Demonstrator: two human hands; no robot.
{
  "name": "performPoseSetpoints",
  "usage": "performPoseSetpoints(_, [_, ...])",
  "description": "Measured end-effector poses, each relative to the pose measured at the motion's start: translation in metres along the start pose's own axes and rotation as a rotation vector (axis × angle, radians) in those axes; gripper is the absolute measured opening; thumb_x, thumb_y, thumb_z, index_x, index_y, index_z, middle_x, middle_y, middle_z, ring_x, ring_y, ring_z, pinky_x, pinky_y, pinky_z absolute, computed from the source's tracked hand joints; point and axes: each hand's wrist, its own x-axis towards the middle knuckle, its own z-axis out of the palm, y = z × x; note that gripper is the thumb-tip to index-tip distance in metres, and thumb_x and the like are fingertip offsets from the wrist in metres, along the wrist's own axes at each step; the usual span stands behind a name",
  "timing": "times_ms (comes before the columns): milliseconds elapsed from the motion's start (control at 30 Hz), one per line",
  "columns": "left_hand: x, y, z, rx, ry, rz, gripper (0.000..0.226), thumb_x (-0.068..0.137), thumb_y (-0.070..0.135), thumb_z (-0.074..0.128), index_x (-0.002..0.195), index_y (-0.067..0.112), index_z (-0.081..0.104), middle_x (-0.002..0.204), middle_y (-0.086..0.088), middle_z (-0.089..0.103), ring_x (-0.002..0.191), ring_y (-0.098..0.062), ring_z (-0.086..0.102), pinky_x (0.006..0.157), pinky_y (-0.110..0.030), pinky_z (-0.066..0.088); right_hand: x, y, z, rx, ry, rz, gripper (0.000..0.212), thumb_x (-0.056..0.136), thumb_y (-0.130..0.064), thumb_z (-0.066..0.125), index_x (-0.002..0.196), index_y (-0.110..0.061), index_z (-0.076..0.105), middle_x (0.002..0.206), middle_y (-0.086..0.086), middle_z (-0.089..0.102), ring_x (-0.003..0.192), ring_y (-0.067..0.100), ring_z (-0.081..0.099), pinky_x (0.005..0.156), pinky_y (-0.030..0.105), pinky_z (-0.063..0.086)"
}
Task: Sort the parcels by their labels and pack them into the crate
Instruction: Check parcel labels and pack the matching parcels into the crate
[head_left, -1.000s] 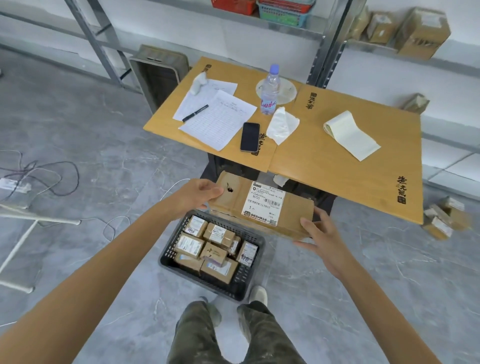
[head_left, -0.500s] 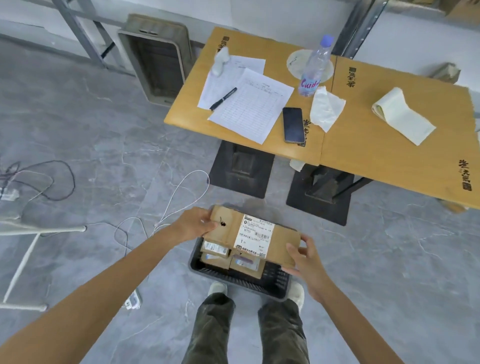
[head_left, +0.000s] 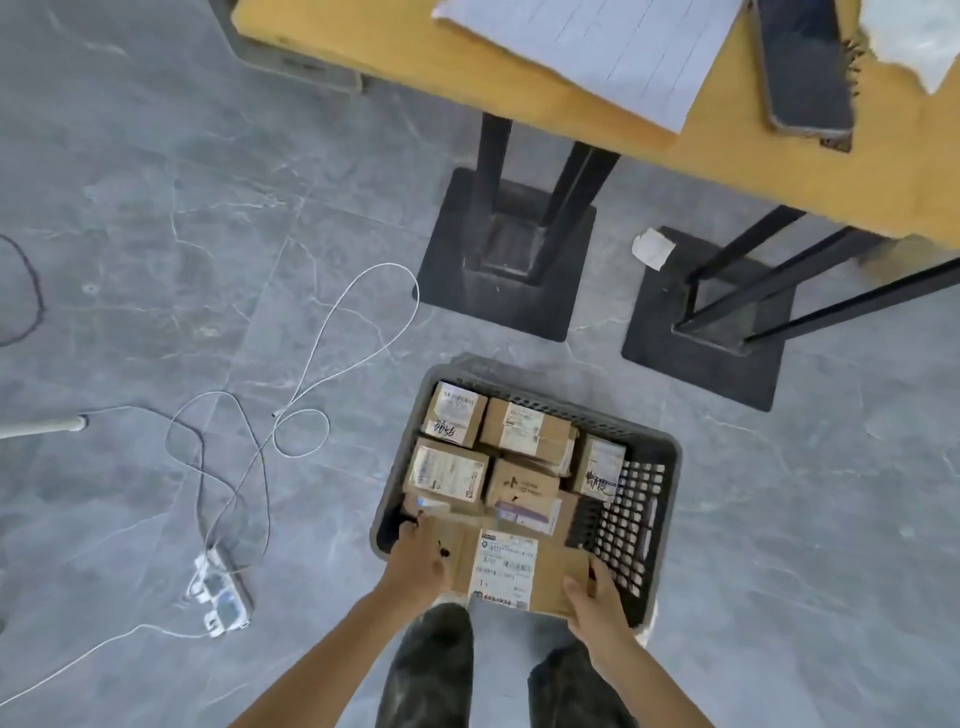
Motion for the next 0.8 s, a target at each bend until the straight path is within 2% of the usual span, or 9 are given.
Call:
performPoseSetpoints(67, [0.032, -0.016, 0.017, 0.058, -0.022, 0.039, 0.066, 0.096, 0.004, 0.04, 0.15, 0.017, 0.005, 0.131, -0.011, 0.038, 0.104, -0.016, 0.049, 0.077, -0.021, 0.044, 0.035, 0.014, 0.017, -0.038, -0.001, 0.001, 0.047, 0.098, -0.009, 0.046, 0.142, -0.018, 0.033, 0.137, 0.008, 0.048, 0.124, 0.027, 0.047, 0.11, 0.049, 0.036])
performPoseSetpoints(167, [0.068, -0.041, 0.035, 0.181, -0.009, 0.064, 0.071, 0.094, 0.005, 0.043, 0.15, 0.022, 0.002, 0.144, -0.008, 0.028, 0.127, -0.025, 0.041, 0.098, -0.032, 0.045, 0.078, 0.027, 0.043, -0.097, -0.012, -0.041, 0.041, 0.098, -0.012, 0.046, 0.136, -0.025, 0.037, 0.131, 0.002, 0.049, 0.115, 0.021, 0.049, 0.104, 0.04, 0.039])
performPoseSetpoints(267, [0.096, -0.064, 0.046, 0.397, 0.012, 0.024, 0.068, 0.097, 0.013, 0.042, 0.15, 0.018, 0.001, 0.157, -0.009, 0.002, 0.144, -0.032, 0.015, 0.115, -0.041, 0.027, 0.112, 0.035, 0.072, -0.146, -0.088, -0.008, 0.05, 0.098, -0.014, 0.042, 0.144, -0.026, 0.027, 0.132, -0.001, 0.05, 0.116, 0.021, 0.049, 0.097, 0.035, 0.041])
performPoseSetpoints(333, [0.111, -0.079, 0.047, 0.615, -0.034, 0.05, 0.062, 0.098, 0.017, 0.04, 0.15, 0.016, 0.007, 0.158, -0.011, -0.012, 0.146, -0.03, -0.001, 0.119, -0.042, 0.015, 0.131, 0.039, 0.093, -0.147, -0.166, 0.011, 0.057, 0.097, -0.007, 0.041, 0.147, -0.026, 0.021, 0.134, 0.001, 0.047, 0.11, 0.015, 0.047, 0.089, 0.027, 0.039])
performPoseSetpoints(433, [0.121, -0.097, 0.041, 0.887, -0.091, 0.134, 0.058, 0.098, 0.02, 0.04, 0.149, 0.016, 0.013, 0.159, -0.011, -0.006, 0.147, -0.029, -0.006, 0.119, -0.045, 0.006, 0.152, 0.042, 0.117, -0.129, -0.168, 0.029, 0.064, 0.093, -0.002, 0.049, 0.146, -0.021, 0.02, 0.141, 0.003, 0.042, 0.119, 0.019, 0.046, 0.097, 0.028, 0.041])
performPoseSetpoints(500, [0.117, -0.103, 0.036, 0.981, -0.069, 0.165, 0.056, 0.098, 0.023, 0.041, 0.148, 0.016, 0.017, 0.159, -0.011, 0.002, 0.147, -0.03, -0.002, 0.119, -0.045, 0.006, 0.157, 0.041, 0.123, -0.162, -0.132, 0.052, 0.073, 0.093, -0.004, 0.049, 0.151, -0.018, 0.008, 0.157, 0.007, 0.018, 0.136, 0.026, 0.034, 0.108, 0.038, 0.038])
performPoseSetpoints(600, [0.107, -0.099, 0.024, 1.028, -0.029, 0.196, 0.054, 0.097, 0.025, 0.042, 0.147, 0.016, 0.022, 0.158, -0.012, 0.009, 0.147, -0.03, 0.002, 0.119, -0.046, 0.006, 0.152, 0.032, 0.12, -0.207, -0.113, 0.088, 0.092, 0.091, -0.011, 0.055, 0.151, -0.023, -0.013, 0.159, 0.001, -0.014, 0.143, 0.029, 0.019, 0.1, 0.036, 0.043])
performPoseSetpoints(700, [0.087, -0.088, 0.007, 1.036, -0.02, 0.221, 0.051, 0.097, 0.024, 0.042, 0.145, 0.016, 0.026, 0.156, -0.01, 0.016, 0.146, -0.029, 0.004, 0.119, -0.046, 0.008, 0.132, 0.018, 0.108, -0.286, -0.129, 0.027, 0.081, 0.092, -0.018, 0.055, 0.152, -0.022, 0.0, 0.158, 0.007, 0.003, 0.142, 0.029, 0.023, 0.111, 0.04, 0.03])
performPoseSetpoints(800, [0.062, -0.062, -0.015, 0.984, -0.012, 0.232, 0.045, 0.098, 0.026, 0.04, 0.141, 0.017, 0.032, 0.154, -0.009, 0.025, 0.145, -0.028, 0.013, 0.118, -0.044, 0.015, 0.102, -0.012, 0.076, -0.423, -0.186, -0.156, 0.057, 0.097, -0.011, 0.043, 0.15, -0.017, 0.021, 0.153, 0.011, 0.028, 0.119, 0.023, 0.053, 0.092, 0.026, 0.047])
